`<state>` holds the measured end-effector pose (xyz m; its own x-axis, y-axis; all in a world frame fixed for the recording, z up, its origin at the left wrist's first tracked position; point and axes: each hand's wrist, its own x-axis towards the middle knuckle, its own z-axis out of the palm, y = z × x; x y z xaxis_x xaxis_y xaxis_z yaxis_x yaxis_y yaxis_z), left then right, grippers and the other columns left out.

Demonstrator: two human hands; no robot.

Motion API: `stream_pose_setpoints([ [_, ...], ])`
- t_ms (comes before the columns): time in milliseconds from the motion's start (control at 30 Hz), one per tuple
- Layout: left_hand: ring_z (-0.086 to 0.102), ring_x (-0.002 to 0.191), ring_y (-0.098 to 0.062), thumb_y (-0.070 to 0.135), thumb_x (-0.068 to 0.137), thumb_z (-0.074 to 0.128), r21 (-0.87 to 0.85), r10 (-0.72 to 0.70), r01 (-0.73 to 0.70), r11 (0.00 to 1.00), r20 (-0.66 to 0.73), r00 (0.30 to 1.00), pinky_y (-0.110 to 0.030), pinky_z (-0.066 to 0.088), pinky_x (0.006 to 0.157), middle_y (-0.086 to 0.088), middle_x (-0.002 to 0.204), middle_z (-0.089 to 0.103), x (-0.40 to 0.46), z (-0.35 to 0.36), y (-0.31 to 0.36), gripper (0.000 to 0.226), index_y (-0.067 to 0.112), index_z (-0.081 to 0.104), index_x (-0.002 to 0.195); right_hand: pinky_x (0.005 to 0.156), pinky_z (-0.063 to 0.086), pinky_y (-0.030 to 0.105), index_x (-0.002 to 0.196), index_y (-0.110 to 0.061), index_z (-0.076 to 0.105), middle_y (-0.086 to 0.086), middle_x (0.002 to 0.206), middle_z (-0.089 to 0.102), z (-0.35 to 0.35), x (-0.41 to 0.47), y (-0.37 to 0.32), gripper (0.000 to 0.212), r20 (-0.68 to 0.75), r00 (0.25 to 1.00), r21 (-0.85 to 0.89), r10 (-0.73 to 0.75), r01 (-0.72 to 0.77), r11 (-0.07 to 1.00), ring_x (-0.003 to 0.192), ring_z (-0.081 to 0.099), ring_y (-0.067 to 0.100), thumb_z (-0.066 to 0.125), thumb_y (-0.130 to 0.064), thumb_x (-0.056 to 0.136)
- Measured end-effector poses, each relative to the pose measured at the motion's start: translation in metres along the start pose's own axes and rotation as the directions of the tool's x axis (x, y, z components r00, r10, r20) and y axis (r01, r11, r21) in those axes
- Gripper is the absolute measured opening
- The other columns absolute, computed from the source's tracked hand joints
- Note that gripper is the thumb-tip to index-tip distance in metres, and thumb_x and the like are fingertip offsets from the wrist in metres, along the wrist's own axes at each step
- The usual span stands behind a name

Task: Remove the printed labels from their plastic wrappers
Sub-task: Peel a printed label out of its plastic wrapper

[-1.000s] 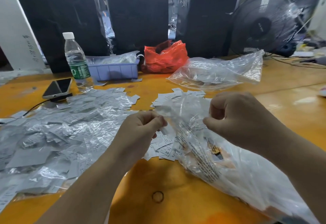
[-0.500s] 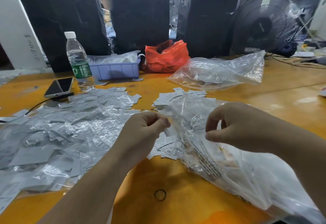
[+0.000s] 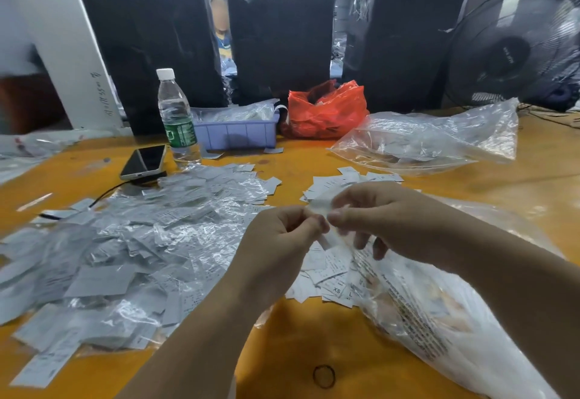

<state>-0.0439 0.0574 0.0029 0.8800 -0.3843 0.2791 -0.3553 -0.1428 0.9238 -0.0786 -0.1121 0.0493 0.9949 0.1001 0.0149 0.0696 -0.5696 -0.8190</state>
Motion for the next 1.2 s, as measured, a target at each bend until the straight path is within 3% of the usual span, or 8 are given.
stream_pose_setpoints([
  [100, 0.047, 0.060, -0.014, 0.040, 0.089, 0.065, 0.020, 0.010, -0.009, 1.000, -0.033, 0.999, -0.035, 0.040, 0.062, -0.017, 0.074, 0.064, 0.003, -0.005, -0.001, 0.026, 0.024, 0.072, 0.070, 0.051, 0.043, 0.025, 0.088, -0.011, 0.071, 0.002, 0.071, 0.067, 0.003, 0.019, -0.007, 0.014, 0.077, 0.997, 0.047, -0.030, 0.027, 0.999, 0.058, 0.058, 0.010, 0.072, -0.024, 0.084],
  [233, 0.053, 0.060, -0.010, 0.028, 0.093, 0.063, 0.011, -0.035, 0.037, 0.999, -0.165, 0.986, -0.038, 0.047, 0.063, -0.007, 0.068, 0.065, 0.008, -0.013, -0.005, 0.024, 0.021, 0.072, 0.072, 0.046, 0.038, 0.023, 0.075, -0.006, 0.067, 0.003, 0.058, 0.060, 0.011, 0.036, -0.001, 0.011, -0.020, 0.998, 0.247, -0.052, 0.055, 0.967, 0.049, 0.050, 0.012, 0.068, -0.008, 0.086],
  [333, 0.057, 0.061, -0.004, 0.021, 0.094, 0.061, -0.052, -0.093, 0.083, 0.995, -0.267, 0.959, -0.028, 0.052, 0.063, 0.012, 0.064, 0.064, 0.011, -0.017, -0.011, 0.019, 0.024, 0.074, 0.080, 0.047, 0.036, 0.027, 0.069, -0.007, 0.061, 0.005, 0.053, 0.051, 0.020, 0.041, 0.014, 0.016, -0.075, 0.997, 0.497, -0.016, 0.052, 0.866, 0.045, 0.042, 0.015, 0.074, -0.016, 0.073],
  [467, 0.061, 0.065, -0.004, 0.014, 0.095, 0.060, -0.126, -0.110, 0.072, 0.989, -0.321, 0.941, -0.021, 0.055, 0.063, 0.013, 0.072, 0.067, 0.012, -0.018, -0.013, 0.018, 0.029, 0.068, 0.103, 0.044, 0.037, 0.025, 0.059, -0.012, 0.056, 0.005, 0.051, 0.044, 0.022, 0.043, 0.025, 0.026, -0.070, 0.997, 0.649, -0.043, 0.078, 0.757, 0.044, 0.037, 0.017, 0.077, -0.027, 0.060],
  [600, 0.064, 0.068, -0.007, 0.006, 0.095, 0.058, -0.271, -0.190, 0.109, 0.956, -0.292, 0.937, -0.025, 0.057, 0.070, 0.006, 0.076, 0.064, 0.015, -0.018, -0.012, 0.029, 0.023, 0.059, 0.118, 0.044, 0.035, 0.024, 0.059, -0.011, 0.056, 0.006, 0.050, 0.042, 0.025, 0.043, 0.030, 0.029, -0.068, 0.992, 0.658, -0.108, 0.125, 0.742, 0.042, 0.035, 0.016, 0.078, -0.030, 0.060],
  [800, 0.063, 0.063, -0.013, 0.000, 0.092, 0.054, -0.427, -0.270, 0.160, 0.890, -0.208, 0.940, -0.025, 0.053, 0.059, -0.001, 0.070, 0.069, 0.013, -0.016, -0.008, 0.016, 0.007, 0.068, 0.095, 0.042, 0.043, 0.024, 0.070, -0.015, 0.071, 0.012, 0.058, 0.060, 0.027, 0.042, 0.030, 0.015, -0.014, 0.986, 0.638, -0.166, 0.136, 0.758, 0.043, 0.050, 0.017, 0.078, -0.024, 0.060],
  [967, 0.062, 0.064, -0.014, 0.002, 0.091, 0.057, -0.432, -0.263, 0.156, 0.888, -0.200, 0.944, -0.027, 0.053, 0.059, -0.002, 0.072, 0.069, 0.015, -0.017, -0.009, 0.012, 0.008, 0.067, 0.088, 0.049, 0.052, 0.027, 0.083, -0.010, 0.073, 0.021, 0.074, 0.070, 0.024, 0.042, 0.034, 0.029, -0.009, 0.991, 0.649, -0.132, 0.106, 0.753, 0.054, 0.063, 0.022, 0.079, -0.014, 0.055],
  [1200, 0.061, 0.063, -0.012, 0.004, 0.091, 0.057, -0.348, -0.256, 0.167, 0.923, -0.228, 0.940, -0.024, 0.055, 0.059, -0.001, 0.075, 0.068, 0.018, -0.015, -0.015, 0.009, 0.007, 0.065, 0.093, 0.048, 0.050, 0.028, 0.085, -0.005, 0.071, 0.020, 0.073, 0.068, 0.027, 0.044, 0.036, 0.032, -0.002, 0.995, 0.630, -0.096, 0.076, 0.773, 0.052, 0.061, 0.022, 0.081, -0.011, 0.055],
])
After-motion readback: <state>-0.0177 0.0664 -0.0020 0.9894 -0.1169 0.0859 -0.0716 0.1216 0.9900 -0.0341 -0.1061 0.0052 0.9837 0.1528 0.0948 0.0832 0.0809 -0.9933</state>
